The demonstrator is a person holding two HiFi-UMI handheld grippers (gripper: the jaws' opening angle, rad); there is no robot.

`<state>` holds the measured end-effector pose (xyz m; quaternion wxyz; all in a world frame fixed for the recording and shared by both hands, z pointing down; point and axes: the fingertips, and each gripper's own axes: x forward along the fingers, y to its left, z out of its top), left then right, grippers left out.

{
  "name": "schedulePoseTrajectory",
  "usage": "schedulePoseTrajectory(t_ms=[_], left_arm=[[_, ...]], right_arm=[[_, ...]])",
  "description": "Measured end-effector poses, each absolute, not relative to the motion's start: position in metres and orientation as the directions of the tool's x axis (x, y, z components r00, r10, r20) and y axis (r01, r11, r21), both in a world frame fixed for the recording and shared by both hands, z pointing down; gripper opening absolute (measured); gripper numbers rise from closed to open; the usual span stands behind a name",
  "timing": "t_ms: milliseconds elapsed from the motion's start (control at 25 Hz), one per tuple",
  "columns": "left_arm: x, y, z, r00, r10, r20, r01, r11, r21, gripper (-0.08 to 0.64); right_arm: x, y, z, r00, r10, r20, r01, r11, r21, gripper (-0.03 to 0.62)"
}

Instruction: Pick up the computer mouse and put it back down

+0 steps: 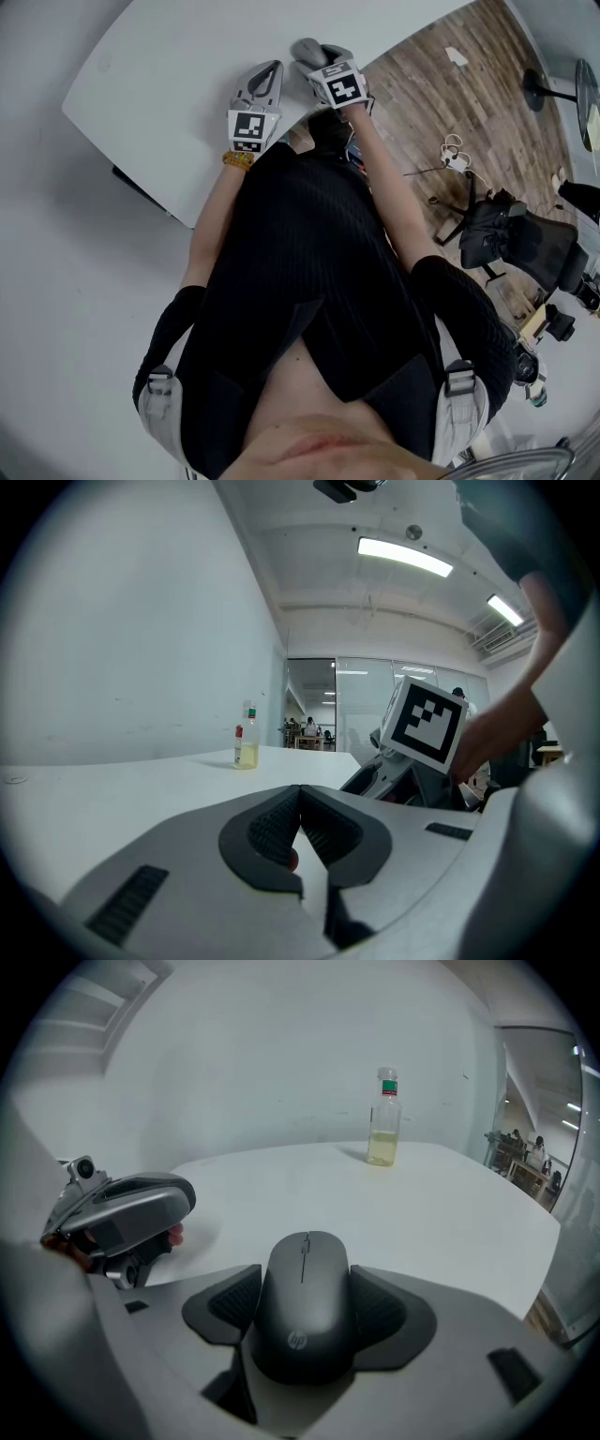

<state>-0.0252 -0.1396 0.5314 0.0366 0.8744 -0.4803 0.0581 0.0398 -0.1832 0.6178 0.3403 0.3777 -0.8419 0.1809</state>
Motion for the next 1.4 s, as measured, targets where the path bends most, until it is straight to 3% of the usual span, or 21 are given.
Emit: schedulePoseTrajectory(t_ms=[1400], left_arm=[[-0.0208, -0.1448, 0.5297, 0.536, -0.833, 0.132, -0.841, -0.54, 0.007, 0.014]], right_arm=[[0.0439, -0.1879, 0.617, -0.483, -0.526, 0.7, -0.766, 0.641, -0.048, 0.281]])
